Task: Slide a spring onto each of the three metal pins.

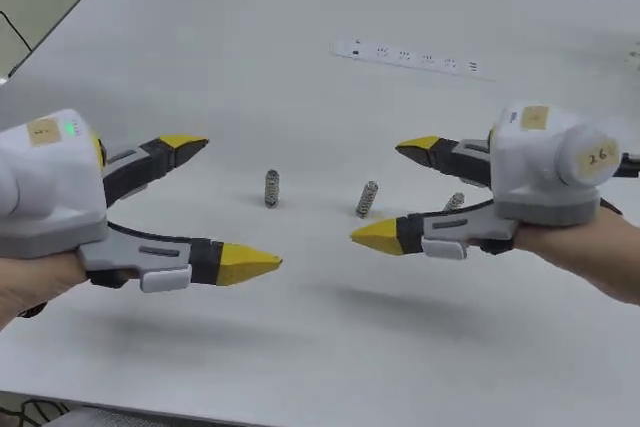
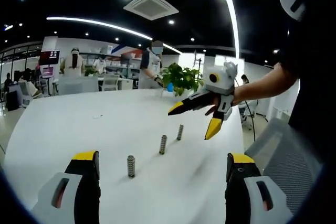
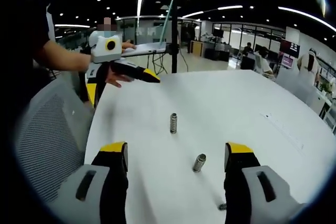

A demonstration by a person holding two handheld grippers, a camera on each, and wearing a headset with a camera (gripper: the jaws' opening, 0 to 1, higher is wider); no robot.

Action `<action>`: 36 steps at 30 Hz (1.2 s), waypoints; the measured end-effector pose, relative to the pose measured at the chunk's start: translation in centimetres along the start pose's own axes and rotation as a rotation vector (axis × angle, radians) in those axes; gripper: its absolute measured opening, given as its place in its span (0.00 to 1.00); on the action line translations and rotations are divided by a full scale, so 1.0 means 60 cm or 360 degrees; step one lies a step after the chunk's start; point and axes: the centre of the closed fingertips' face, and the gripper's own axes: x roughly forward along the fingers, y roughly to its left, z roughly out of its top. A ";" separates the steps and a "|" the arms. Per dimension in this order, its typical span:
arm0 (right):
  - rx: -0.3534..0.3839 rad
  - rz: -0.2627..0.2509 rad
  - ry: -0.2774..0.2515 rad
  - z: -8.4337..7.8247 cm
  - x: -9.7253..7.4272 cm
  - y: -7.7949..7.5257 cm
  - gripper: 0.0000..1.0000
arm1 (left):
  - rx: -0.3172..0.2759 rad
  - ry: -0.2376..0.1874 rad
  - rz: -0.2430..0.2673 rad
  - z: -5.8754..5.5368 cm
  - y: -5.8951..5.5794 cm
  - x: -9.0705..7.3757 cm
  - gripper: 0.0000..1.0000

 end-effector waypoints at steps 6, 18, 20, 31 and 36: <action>0.0077 -0.0094 -0.0110 -0.003 -0.037 -0.010 0.84 | 0.0005 0.0003 -0.0004 0.003 -0.003 0.000 0.98; 0.0209 -0.0182 -0.0229 -0.021 -0.089 -0.006 0.98 | 0.0029 0.0003 -0.0002 0.018 -0.004 0.000 0.98; 0.0227 -0.0198 -0.0249 -0.025 -0.100 -0.006 0.99 | 0.0029 0.0004 0.0004 0.018 -0.005 -0.001 0.99; 0.0340 -0.0286 -0.0303 -0.055 -0.150 -0.005 0.99 | 0.0033 0.0016 0.0026 0.016 -0.006 -0.006 0.99; 0.0359 -0.0311 -0.0302 -0.065 -0.167 -0.005 0.99 | 0.0035 0.0015 0.0045 0.014 -0.004 -0.013 0.99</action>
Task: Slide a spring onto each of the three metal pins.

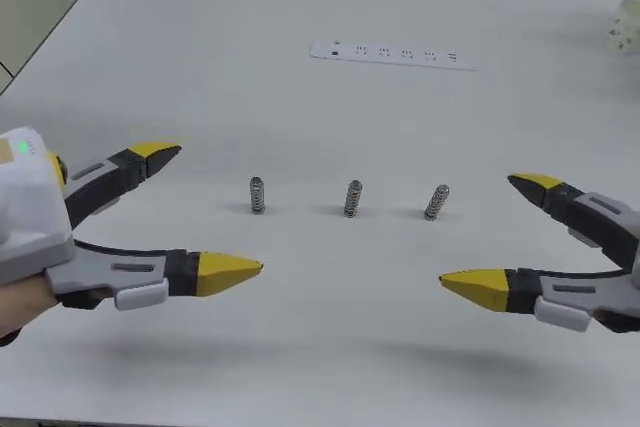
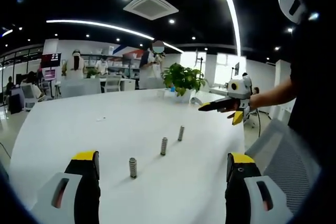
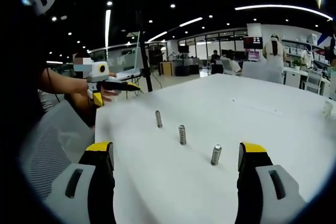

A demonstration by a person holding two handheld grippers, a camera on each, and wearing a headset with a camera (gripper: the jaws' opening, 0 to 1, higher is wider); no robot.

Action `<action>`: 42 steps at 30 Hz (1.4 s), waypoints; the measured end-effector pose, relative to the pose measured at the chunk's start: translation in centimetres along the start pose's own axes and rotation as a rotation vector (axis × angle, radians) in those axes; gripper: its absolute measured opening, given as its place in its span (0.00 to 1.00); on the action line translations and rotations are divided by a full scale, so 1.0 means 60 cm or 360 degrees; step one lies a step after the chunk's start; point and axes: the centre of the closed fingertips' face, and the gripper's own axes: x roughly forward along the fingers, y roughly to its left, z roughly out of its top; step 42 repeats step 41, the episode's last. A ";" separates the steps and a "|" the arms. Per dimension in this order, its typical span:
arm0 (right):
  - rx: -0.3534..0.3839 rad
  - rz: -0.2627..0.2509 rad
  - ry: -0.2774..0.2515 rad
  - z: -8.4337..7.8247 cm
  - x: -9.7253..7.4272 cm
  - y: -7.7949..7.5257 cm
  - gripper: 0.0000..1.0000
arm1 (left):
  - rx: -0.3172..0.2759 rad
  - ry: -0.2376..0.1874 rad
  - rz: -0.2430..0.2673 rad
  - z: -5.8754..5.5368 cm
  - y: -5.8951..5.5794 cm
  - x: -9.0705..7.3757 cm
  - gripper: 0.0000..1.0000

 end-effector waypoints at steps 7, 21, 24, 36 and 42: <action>0.0019 -0.0018 0.0006 -0.007 -0.015 -0.002 0.99 | -0.0008 0.0012 0.0025 -0.008 0.003 -0.013 0.99; 0.0119 -0.0072 0.0182 -0.057 -0.041 -0.012 0.99 | -0.0097 0.0051 0.0059 -0.020 0.008 -0.023 0.99; 0.0115 -0.0080 0.0227 -0.070 -0.043 -0.014 0.99 | -0.0101 0.0081 0.0061 -0.029 0.006 -0.023 0.99; 0.0065 -0.0104 0.0290 -0.086 -0.047 -0.022 0.99 | -0.0045 0.0207 0.0107 -0.067 0.012 -0.041 0.99; 0.0041 -0.0095 0.0281 -0.087 -0.043 -0.026 0.99 | -0.0027 0.0192 0.0107 -0.069 0.015 -0.040 0.99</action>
